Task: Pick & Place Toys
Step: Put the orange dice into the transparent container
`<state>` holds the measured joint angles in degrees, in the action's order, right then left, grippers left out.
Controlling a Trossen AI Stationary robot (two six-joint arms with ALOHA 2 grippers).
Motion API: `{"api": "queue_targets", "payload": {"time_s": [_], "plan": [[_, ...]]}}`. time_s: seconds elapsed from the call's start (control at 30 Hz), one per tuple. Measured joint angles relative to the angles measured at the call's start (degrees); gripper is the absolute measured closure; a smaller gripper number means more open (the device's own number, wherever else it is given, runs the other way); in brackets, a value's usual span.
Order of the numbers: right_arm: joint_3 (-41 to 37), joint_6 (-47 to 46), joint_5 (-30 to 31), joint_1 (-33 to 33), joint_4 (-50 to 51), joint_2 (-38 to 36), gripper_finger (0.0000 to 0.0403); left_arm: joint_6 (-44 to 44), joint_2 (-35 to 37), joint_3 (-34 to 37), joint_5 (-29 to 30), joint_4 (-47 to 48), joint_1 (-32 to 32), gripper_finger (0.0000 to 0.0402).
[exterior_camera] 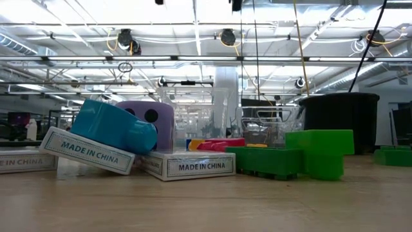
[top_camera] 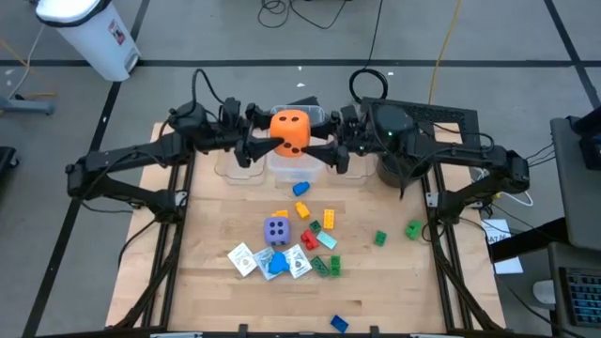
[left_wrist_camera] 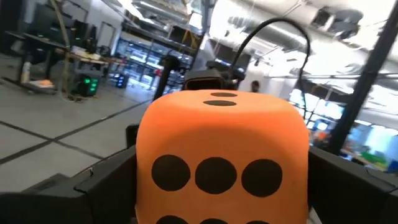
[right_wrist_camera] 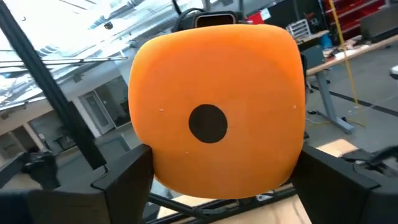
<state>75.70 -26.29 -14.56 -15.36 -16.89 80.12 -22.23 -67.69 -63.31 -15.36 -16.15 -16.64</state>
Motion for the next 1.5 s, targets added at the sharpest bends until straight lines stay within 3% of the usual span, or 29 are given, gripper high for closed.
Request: {"api": "queue_targets", "payload": {"time_s": [0.4,0.63,1.03,1.5], "plan": [[0.0,-1.0,-3.4,-5.8,0.5,7.8,0.0079,1.5,-5.1,-0.1,-5.1,5.0,-9.1,0.0011],[-0.1,-0.2,-3.5,-11.3,4.5,8.2,0.0079,1.7,-9.2,-0.2,-8.3,7.7,-15.0,0.0011],[-0.3,3.1,-4.5,-15.7,15.3,10.6,0.0119,3.9,-17.6,-0.1,-8.7,11.4,-17.4,0.0011],[0.0,8.9,-4.3,-20.2,18.8,10.3,0.0124,11.2,-18.9,-0.1,-2.9,21.1,-19.1,0.0012]]}}
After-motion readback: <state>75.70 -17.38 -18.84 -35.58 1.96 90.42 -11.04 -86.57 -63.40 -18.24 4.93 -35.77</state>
